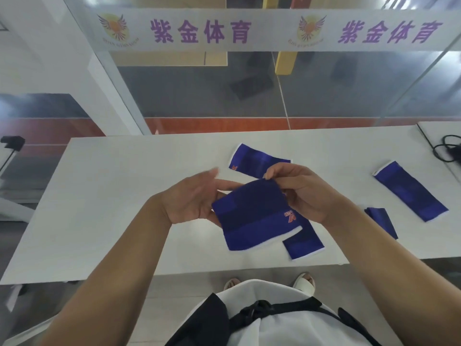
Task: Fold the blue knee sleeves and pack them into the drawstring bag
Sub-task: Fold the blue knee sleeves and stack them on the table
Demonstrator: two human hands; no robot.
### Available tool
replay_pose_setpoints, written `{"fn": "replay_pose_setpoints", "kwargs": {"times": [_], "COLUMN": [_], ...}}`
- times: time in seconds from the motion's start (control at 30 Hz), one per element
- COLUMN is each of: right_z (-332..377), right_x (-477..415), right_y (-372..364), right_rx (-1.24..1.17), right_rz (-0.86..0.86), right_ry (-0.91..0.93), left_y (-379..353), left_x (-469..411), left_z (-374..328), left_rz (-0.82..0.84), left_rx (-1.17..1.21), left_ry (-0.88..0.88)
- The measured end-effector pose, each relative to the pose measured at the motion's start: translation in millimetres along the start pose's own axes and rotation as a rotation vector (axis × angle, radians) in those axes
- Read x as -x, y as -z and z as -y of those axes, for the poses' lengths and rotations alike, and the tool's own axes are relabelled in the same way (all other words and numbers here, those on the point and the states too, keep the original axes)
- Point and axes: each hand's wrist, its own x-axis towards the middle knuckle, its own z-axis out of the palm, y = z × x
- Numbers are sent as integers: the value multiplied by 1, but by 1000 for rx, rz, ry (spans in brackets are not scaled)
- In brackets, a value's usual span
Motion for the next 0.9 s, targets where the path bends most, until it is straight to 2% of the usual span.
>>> {"fn": "replay_pose_setpoints", "kwargs": {"times": [0.07, 0.13, 0.23, 0.3, 0.37, 0.43, 0.53, 0.7, 0.77, 0.83, 0.9], "right_z": [-9, -24, -59, -89, -110, -124, -138, -159, -166, -169, -177], "right_x": [-5, -7, 4, 13, 18, 12, -8, -38, -44, -41, -31], "right_y": [-1, 1, 17, 28, 27, 20, 12, 12, 11, 9, 9], "right_rx": [10, -48, -288, -413, -400, -225, 31, 365, 532, 742, 995], "right_rz": [-53, -46, -28, -29, -44, -167, -384, -457, -452, -458, -426], "right_ry": [-42, -181, -500, -552, -547, -558, -586, -484, -424, -343, -165], "left_y": [-3, -3, 1, 1, 0, -3, -5, -6, -10, -14, -17], "left_x": [-8, -14, -20, -24, -30, -35, -43, -51, -53, -53, -50], "left_z": [2, 13, 46, 72, 100, 125, 154, 174, 180, 187, 193], "left_rz": [-104, -129, -176, -291, -399, -484, -665, -848, -903, -1006, -1142], "left_rx": [-183, -203, -11, 139, 254, 262, 73, -129, -325, -653, -935], "left_ry": [36, 88, 112, 109, 115, 152, 216, 164, 155, 179, 165]}}
